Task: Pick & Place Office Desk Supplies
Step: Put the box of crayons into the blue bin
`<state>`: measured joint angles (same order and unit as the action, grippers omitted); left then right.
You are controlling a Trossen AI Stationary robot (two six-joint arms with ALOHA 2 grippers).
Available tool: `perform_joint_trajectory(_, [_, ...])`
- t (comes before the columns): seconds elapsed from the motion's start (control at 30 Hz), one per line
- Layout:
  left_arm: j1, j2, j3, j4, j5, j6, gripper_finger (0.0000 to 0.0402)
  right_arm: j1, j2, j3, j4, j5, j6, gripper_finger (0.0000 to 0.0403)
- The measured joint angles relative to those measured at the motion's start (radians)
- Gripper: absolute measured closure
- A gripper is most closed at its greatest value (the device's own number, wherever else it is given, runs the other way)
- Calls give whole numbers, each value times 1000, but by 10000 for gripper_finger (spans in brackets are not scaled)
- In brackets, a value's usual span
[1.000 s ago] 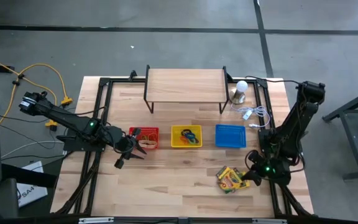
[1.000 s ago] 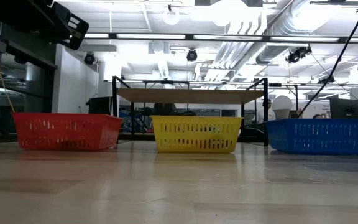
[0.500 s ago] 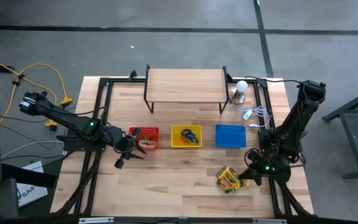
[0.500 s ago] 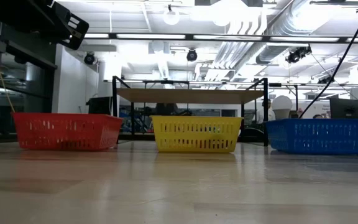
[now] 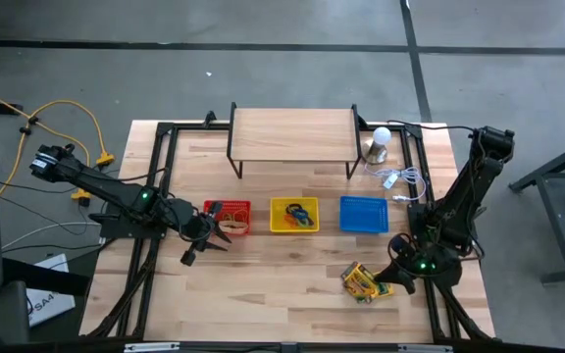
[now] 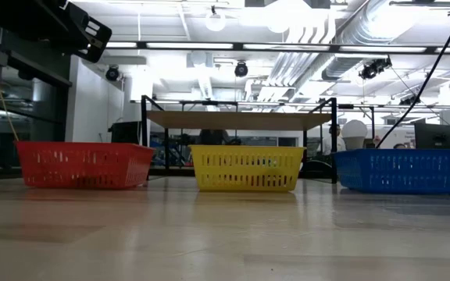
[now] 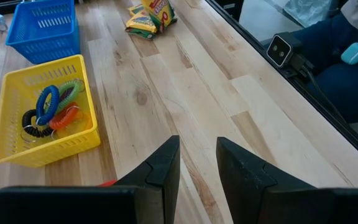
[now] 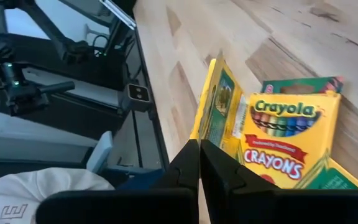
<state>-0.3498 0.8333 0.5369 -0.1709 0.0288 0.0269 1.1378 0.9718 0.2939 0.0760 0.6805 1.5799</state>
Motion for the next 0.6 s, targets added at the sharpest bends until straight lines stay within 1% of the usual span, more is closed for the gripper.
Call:
perform_joint_trajectory(0.4, [0,0,0,0,0,0,302,-1,0,0,101,59,-118,401])
perform_joint_trajectory(0.6, [0,0,0,0,0,0,302,-1,-1,0,111,81,-145,401])
